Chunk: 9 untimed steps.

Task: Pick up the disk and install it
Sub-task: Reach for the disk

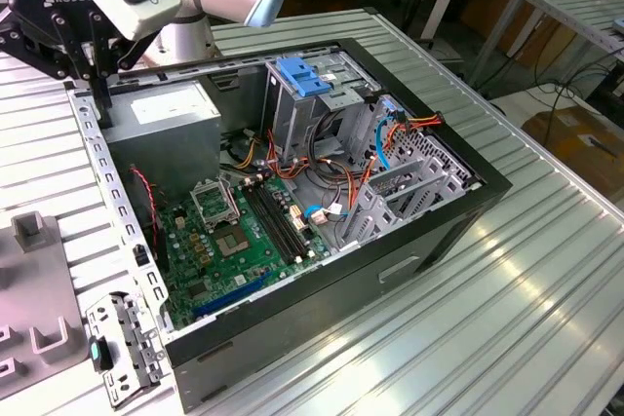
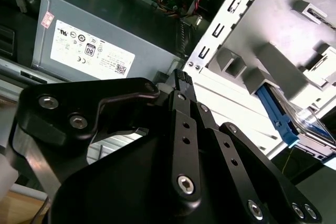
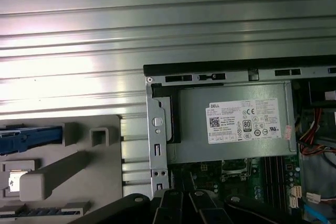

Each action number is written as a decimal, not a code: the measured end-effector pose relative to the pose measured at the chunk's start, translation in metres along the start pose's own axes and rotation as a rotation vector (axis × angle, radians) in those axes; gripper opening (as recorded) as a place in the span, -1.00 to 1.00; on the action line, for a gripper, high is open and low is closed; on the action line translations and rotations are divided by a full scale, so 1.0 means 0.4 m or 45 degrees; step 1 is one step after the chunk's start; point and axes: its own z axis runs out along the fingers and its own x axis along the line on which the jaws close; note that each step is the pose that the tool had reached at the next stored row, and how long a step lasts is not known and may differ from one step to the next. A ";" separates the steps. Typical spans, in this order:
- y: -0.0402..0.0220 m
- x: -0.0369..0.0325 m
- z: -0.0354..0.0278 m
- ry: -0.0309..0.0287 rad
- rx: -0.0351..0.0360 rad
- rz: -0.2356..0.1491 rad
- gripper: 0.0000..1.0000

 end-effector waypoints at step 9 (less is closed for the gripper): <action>-0.002 0.023 -0.001 0.0000 0.0000 0.000 -0.79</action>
